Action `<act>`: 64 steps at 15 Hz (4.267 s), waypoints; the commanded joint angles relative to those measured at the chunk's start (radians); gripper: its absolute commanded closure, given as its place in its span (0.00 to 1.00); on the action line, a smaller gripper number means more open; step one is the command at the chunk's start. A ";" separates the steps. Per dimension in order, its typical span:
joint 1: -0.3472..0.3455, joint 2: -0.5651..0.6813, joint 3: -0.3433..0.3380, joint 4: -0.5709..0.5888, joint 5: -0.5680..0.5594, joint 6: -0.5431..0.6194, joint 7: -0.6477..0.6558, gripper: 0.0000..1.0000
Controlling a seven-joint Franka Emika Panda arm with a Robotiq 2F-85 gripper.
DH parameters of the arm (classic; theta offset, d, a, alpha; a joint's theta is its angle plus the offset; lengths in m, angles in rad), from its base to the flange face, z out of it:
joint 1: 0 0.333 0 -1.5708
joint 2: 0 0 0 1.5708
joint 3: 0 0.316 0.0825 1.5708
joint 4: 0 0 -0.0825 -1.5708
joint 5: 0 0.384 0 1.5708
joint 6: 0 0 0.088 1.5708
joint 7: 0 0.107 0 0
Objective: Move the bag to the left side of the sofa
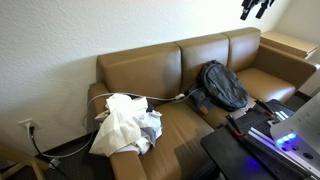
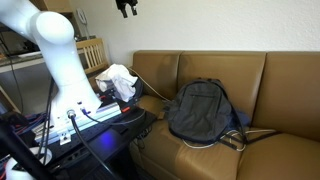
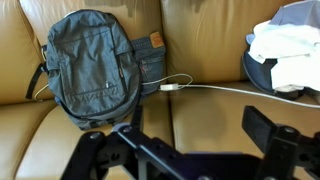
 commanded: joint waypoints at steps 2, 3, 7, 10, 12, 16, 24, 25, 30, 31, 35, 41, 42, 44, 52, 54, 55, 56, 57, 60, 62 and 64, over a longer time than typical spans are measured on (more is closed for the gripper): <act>-0.094 -0.124 -0.019 -0.101 0.022 -0.001 0.142 0.00; -0.119 -0.112 -0.028 -0.103 0.021 -0.003 0.169 0.00; -0.163 -0.179 -0.038 -0.130 0.074 -0.096 0.286 0.00; -0.163 -0.128 -0.028 -0.090 0.060 -0.088 0.268 0.00; -0.183 -0.111 -0.003 -0.098 0.038 -0.066 0.311 0.00; -0.211 0.157 0.013 -0.035 0.041 -0.050 0.434 0.00; -0.194 0.629 -0.054 0.214 0.124 0.074 0.671 0.00; -0.188 0.665 -0.063 0.240 0.119 0.140 0.711 0.00; -0.161 0.711 -0.099 0.280 0.095 0.292 0.803 0.00; -0.160 0.722 -0.104 0.301 0.095 0.308 0.830 0.00; -0.160 0.722 -0.106 0.320 0.095 0.309 0.853 0.00; -0.087 0.958 -0.204 0.317 -0.367 0.805 1.260 0.00; -0.054 1.001 -0.246 0.335 -0.425 0.833 1.341 0.00; 0.008 1.091 -0.318 0.380 -0.455 0.847 1.461 0.00; -0.066 1.138 -0.217 0.422 -0.027 0.676 1.216 0.00; -0.057 1.103 -0.231 0.398 -0.060 0.680 1.216 0.00; -0.056 1.117 -0.233 0.410 -0.097 0.651 1.166 0.00; -0.082 1.133 -0.211 0.425 -0.081 0.620 1.082 0.00; -0.087 1.196 -0.205 0.483 -0.076 0.593 1.049 0.00; -0.039 1.332 -0.274 0.612 -0.140 0.553 1.081 0.00; -0.012 1.433 -0.314 0.722 -0.147 0.560 1.145 0.00; -0.010 1.519 -0.321 0.831 -0.113 0.533 1.179 0.00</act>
